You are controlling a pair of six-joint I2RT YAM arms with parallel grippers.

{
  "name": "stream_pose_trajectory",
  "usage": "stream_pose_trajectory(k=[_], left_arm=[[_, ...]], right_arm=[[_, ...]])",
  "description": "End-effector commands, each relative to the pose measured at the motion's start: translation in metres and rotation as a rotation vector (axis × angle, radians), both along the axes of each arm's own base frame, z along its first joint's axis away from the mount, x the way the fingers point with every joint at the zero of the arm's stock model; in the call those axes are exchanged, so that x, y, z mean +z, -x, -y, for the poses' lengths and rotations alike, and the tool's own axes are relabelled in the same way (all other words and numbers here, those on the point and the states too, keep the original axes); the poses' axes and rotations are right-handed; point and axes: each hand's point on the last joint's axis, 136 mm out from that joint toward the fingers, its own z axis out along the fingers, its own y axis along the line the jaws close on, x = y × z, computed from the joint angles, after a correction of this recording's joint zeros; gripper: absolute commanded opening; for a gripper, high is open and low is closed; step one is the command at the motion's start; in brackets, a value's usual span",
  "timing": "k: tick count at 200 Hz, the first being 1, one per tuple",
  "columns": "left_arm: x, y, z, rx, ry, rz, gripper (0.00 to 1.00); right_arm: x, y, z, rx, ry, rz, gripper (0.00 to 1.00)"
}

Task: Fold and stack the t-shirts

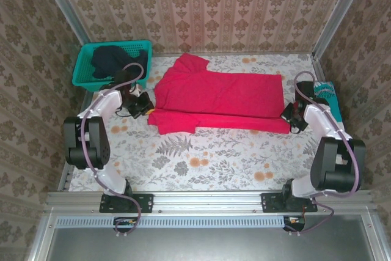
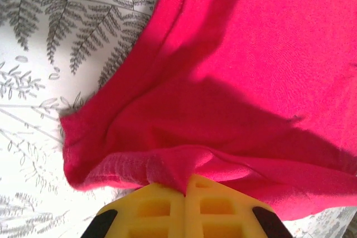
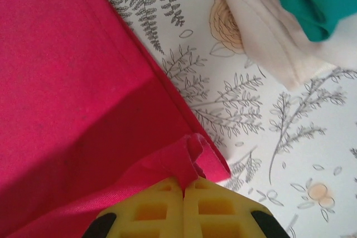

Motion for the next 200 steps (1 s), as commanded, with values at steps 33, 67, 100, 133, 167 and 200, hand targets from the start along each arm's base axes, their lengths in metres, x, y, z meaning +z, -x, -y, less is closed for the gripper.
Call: stream_pose_trajectory(k=[33, 67, 100, 133, 167, 200], left_arm=[[0.002, -0.037, 0.002, 0.001, -0.001, 0.063, 0.00], [-0.003, -0.049, 0.004, 0.004, -0.009, 0.058, 0.00], [-0.009, -0.055, 0.005, 0.001, -0.010, 0.045, 0.00], [-0.011, -0.056, 0.010, -0.016, -0.010, 0.039, 0.03], [0.000, -0.054, 0.017, -0.027, 0.015, 0.077, 0.52], [0.025, -0.044, 0.026, -0.020, 0.012, 0.175, 0.92]], right_arm=[[-0.009, -0.027, 0.013, -0.017, 0.025, -0.001, 0.00], [-0.013, -0.035, 0.017, -0.020, 0.034, -0.008, 0.00], [-0.019, -0.043, 0.018, -0.015, 0.032, -0.018, 0.00], [-0.020, -0.050, 0.015, -0.011, 0.007, 0.001, 0.10], [0.006, -0.061, 0.009, 0.013, -0.009, 0.134, 0.63], [0.024, -0.043, 0.004, 0.001, 0.018, 0.233, 0.74]])
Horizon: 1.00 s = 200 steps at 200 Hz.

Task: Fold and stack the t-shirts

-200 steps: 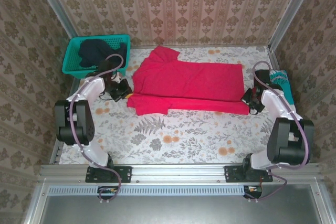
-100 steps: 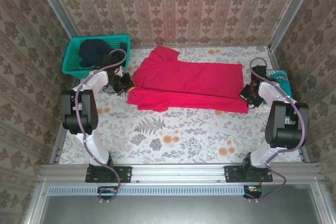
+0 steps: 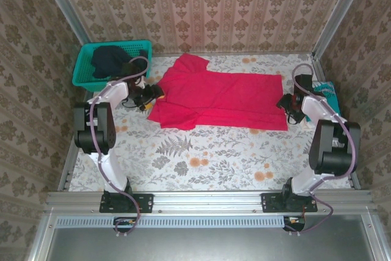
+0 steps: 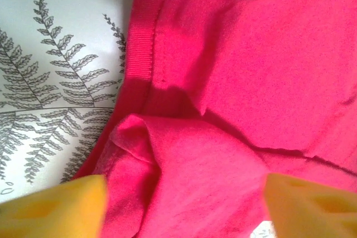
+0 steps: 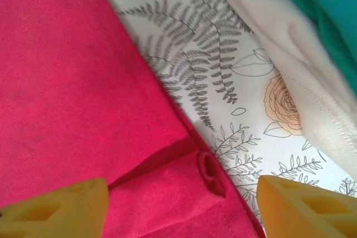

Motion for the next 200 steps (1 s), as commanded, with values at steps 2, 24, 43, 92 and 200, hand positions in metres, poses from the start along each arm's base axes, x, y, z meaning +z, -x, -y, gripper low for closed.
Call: stream_pose_trajectory(k=[2, 24, 43, 92, 200], left_arm=[[0.036, 0.007, 0.009, 0.001, 0.000, 0.114, 0.93], [0.038, 0.024, 0.010, 0.016, -0.058, 0.146, 1.00], [0.030, 0.034, 0.019, 0.026, -0.044, 0.145, 0.98], [-0.005, 0.052, 0.037, 0.031, -0.022, 0.038, 0.89], [-0.032, 0.090, 0.045, 0.209, 0.014, -0.007, 0.61]], right_arm=[[0.021, 0.008, -0.005, 0.004, 0.018, 0.104, 0.74], [0.018, 0.021, -0.027, 0.040, -0.021, 0.144, 0.74], [0.008, 0.023, -0.055, 0.111, -0.054, 0.139, 0.74], [-0.022, 0.019, -0.089, 0.161, -0.136, 0.062, 0.72], [-0.023, 0.008, -0.099, 0.176, -0.173, 0.065, 0.71]])
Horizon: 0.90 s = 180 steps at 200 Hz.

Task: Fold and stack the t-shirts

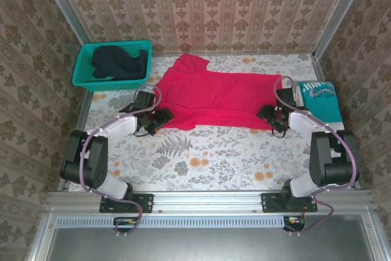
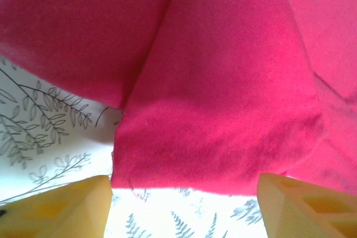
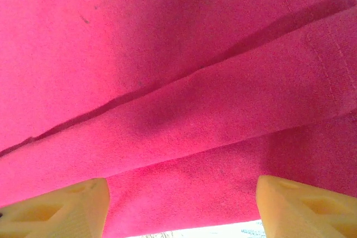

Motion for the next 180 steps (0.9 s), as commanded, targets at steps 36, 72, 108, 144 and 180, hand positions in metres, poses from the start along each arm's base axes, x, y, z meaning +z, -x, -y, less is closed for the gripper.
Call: stream_pose_trajectory(k=[36, 72, 108, 144, 180], left_arm=[[-0.009, -0.009, 0.016, 0.031, 0.087, -0.030, 0.45], [-0.011, -0.003, 0.009, 0.032, 0.058, -0.044, 0.15], [-0.013, 0.017, -0.009, 0.045, -0.018, -0.062, 0.43], [-0.016, 0.017, -0.016, 0.060, -0.040, -0.054, 0.49], [-0.024, 0.012, -0.014, 0.060, -0.031, -0.065, 0.53]], right_arm=[[0.013, -0.005, 0.005, -0.012, 0.032, 0.026, 0.71], [0.016, 0.000, 0.014, -0.022, 0.060, 0.020, 0.71], [0.017, -0.001, 0.015, -0.023, 0.062, 0.026, 0.71], [0.006, -0.004, 0.013, -0.025, 0.047, 0.006, 0.71], [0.007, -0.002, 0.015, -0.022, 0.055, 0.006, 0.71]])
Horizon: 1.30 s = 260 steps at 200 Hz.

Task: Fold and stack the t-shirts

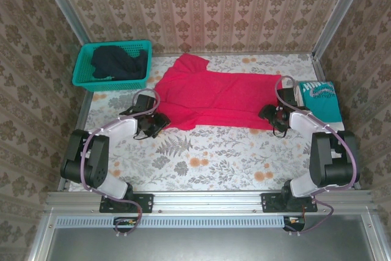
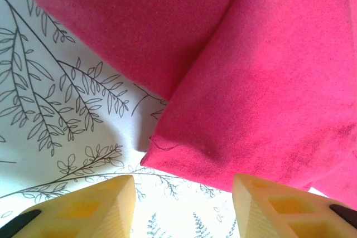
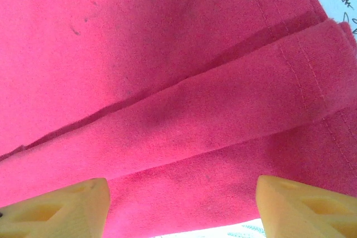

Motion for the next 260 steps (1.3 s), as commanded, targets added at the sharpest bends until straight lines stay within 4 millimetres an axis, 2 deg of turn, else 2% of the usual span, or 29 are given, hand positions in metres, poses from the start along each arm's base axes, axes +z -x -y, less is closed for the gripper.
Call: stream_pose_trajectory(k=[1, 22, 39, 76, 93, 124, 156, 207, 260], left_arm=[[-0.010, 0.000, -0.005, 0.001, -0.021, -0.016, 0.53], [-0.012, -0.005, -0.002, -0.002, -0.008, -0.006, 0.52], [-0.013, -0.008, 0.000, -0.004, -0.003, -0.006, 0.44], [-0.008, -0.012, 0.004, -0.016, 0.017, 0.003, 0.11], [-0.004, -0.012, 0.003, -0.024, 0.010, 0.007, 0.00], [0.008, -0.010, 0.003, -0.032, 0.014, 0.019, 0.00], [0.030, -0.015, 0.008, -0.043, 0.051, 0.047, 0.00], [0.053, -0.040, 0.012, -0.062, 0.081, 0.093, 0.00], [0.075, -0.076, 0.017, -0.066, 0.106, 0.149, 0.00]], right_arm=[[0.005, -0.002, 0.005, -0.002, 0.021, 0.003, 0.71], [0.005, -0.001, 0.005, -0.003, 0.019, 0.006, 0.71], [0.004, 0.002, 0.005, -0.003, 0.017, 0.002, 0.71], [0.005, 0.006, 0.007, -0.011, 0.020, 0.001, 0.71], [0.005, 0.006, 0.007, -0.017, 0.010, 0.005, 0.71], [0.008, 0.004, 0.007, -0.020, 0.001, 0.016, 0.71], [0.013, 0.001, 0.012, -0.023, 0.018, 0.023, 0.70], [0.014, -0.002, 0.011, -0.022, 0.013, 0.027, 0.71], [0.010, -0.002, 0.011, -0.022, 0.011, 0.017, 0.70]])
